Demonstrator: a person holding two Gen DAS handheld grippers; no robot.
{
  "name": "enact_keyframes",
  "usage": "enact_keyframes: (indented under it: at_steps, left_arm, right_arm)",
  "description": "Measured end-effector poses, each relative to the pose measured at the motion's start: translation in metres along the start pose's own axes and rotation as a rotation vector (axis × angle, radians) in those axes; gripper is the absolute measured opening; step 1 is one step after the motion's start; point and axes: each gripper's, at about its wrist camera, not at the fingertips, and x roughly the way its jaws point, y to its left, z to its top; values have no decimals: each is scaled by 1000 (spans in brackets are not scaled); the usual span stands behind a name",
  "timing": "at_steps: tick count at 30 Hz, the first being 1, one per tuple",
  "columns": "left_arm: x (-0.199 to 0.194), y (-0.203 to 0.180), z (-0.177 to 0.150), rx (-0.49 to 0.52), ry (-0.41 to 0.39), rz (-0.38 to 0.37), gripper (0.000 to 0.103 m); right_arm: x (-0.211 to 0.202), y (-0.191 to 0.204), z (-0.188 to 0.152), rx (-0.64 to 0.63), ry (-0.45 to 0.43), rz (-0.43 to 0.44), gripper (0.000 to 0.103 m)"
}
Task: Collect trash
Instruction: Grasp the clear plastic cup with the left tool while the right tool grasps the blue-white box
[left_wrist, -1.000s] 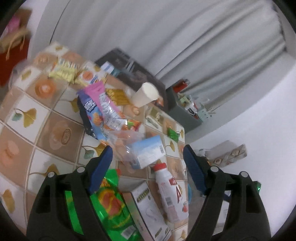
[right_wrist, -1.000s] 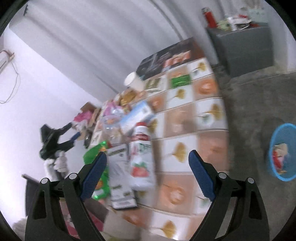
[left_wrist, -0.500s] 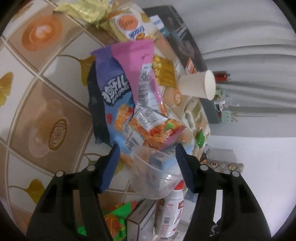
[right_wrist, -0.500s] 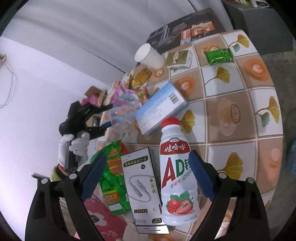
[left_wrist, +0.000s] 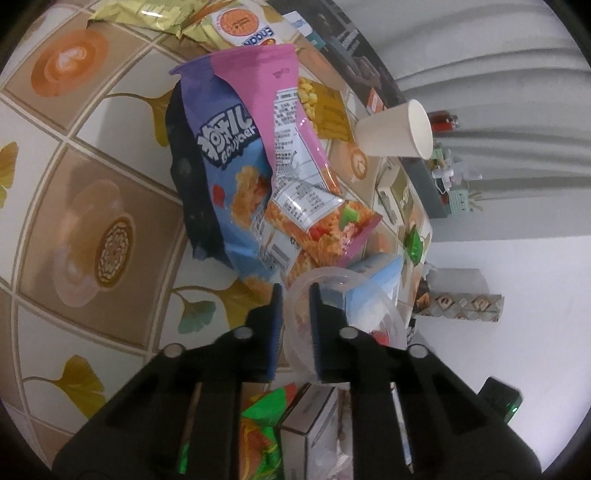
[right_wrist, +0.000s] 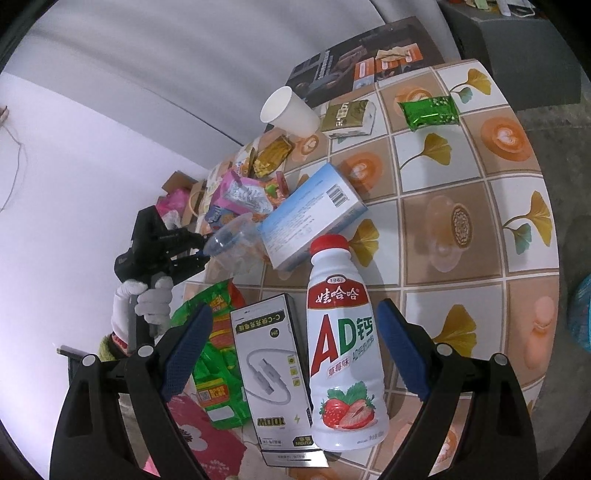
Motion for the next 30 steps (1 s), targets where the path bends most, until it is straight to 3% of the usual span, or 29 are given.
enact_keyframes:
  at_steps: [12,18,23,30]
  left_arm:
    - [-25,-28,-34,207,-114,47,0]
    - [-35,-33,-40,228,-168,19,0]
    - [-42,-31,-43,237,-203,-19,0]
    - [-40,-22,-43,211,-210,-70,0]
  right_arm:
    - [15,12,15,16,18,19,87]
    - [56,1,45,120,81,21,87]
    - [91,-28,74,283,114,-9,87]
    - [134,-47,88,406,180,-53,87]
